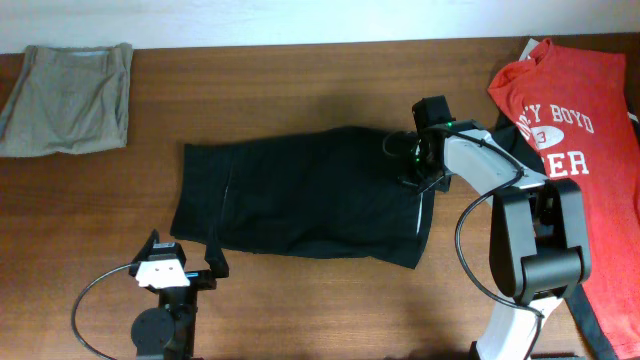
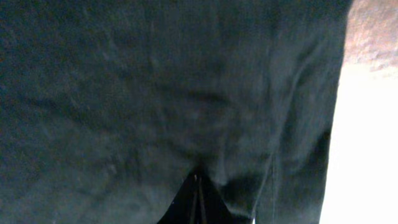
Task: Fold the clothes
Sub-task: 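Grasp the black shorts with the right gripper and drag them to table center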
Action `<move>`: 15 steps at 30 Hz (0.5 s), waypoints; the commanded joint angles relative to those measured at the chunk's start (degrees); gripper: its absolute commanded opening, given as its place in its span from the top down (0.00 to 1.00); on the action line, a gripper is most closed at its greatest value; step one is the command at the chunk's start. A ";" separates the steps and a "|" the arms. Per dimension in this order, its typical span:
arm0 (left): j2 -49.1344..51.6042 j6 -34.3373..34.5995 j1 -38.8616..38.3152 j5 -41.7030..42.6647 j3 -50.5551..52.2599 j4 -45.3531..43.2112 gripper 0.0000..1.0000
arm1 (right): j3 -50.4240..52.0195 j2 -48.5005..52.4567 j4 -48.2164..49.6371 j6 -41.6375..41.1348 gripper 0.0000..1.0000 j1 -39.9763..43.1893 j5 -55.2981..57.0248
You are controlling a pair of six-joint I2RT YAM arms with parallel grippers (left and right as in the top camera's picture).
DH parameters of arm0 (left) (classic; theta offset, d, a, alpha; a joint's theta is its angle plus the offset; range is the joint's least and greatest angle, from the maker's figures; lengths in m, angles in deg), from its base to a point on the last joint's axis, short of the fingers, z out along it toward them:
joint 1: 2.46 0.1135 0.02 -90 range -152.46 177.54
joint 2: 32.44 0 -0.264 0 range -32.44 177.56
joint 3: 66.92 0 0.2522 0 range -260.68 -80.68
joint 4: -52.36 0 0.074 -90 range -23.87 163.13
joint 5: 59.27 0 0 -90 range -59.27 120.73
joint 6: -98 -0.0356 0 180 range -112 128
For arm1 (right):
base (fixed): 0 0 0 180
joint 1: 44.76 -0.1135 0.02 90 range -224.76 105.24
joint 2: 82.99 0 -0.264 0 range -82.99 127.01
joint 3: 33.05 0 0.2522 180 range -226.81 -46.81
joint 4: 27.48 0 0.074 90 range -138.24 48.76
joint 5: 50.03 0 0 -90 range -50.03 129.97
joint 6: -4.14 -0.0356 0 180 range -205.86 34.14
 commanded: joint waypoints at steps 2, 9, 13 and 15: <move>-0.17 -0.92 0.26 0.22 0.22 0.15 0.01 | 0.17 0.94 1.46 -0.55 0.96 -0.26 2.36; -0.17 -0.92 0.26 0.20 0.22 0.13 0.01 | 0.83 5.68 2.73 -0.72 0.96 -0.24 2.73; -0.17 -0.92 0.26 0.22 0.22 0.13 0.01 | -0.35 5.70 5.05 1.25 0.96 -0.15 5.53; -0.17 -0.92 0.26 0.20 0.22 0.11 0.01 | -1.55 5.70 5.29 2.23 0.92 0.17 7.06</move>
